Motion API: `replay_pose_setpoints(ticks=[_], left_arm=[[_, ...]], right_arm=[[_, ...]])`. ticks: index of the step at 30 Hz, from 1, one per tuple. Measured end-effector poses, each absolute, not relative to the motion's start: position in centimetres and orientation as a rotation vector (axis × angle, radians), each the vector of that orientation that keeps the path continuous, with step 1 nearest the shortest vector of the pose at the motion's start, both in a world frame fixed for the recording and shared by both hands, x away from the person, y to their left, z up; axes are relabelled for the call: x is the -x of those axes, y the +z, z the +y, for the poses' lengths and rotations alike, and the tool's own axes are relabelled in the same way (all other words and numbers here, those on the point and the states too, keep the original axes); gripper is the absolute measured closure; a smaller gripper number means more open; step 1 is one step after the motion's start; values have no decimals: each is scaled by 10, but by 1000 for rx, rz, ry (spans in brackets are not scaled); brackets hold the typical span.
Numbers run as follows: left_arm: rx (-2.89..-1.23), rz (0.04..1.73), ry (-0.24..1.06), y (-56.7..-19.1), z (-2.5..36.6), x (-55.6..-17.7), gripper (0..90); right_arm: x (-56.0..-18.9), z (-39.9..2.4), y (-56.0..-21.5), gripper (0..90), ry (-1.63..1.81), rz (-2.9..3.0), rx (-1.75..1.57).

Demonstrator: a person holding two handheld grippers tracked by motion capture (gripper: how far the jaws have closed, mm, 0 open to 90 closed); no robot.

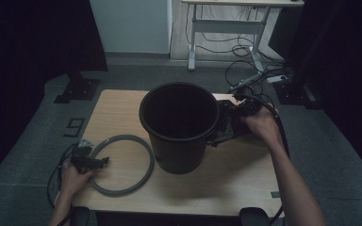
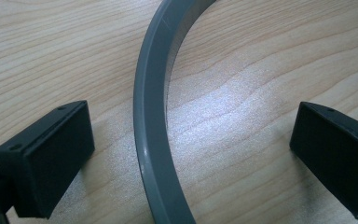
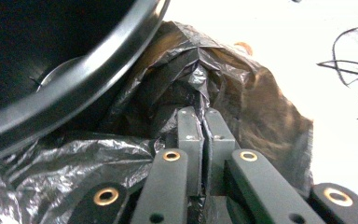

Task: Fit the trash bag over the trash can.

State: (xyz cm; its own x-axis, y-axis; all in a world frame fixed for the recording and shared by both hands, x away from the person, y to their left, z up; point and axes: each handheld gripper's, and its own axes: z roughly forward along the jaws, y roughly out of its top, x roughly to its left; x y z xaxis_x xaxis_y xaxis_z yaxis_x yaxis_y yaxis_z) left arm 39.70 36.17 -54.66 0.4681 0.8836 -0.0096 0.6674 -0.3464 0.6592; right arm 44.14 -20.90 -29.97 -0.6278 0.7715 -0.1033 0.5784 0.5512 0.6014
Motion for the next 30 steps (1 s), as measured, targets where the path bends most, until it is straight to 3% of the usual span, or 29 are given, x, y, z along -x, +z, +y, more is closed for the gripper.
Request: replay_pose_setpoints(ticks=[30], left_arm=[[-2122,1282,471,-547,362,-397,0]], right_arm=[[-447,-165,-248,878,822,2430,-1031]])
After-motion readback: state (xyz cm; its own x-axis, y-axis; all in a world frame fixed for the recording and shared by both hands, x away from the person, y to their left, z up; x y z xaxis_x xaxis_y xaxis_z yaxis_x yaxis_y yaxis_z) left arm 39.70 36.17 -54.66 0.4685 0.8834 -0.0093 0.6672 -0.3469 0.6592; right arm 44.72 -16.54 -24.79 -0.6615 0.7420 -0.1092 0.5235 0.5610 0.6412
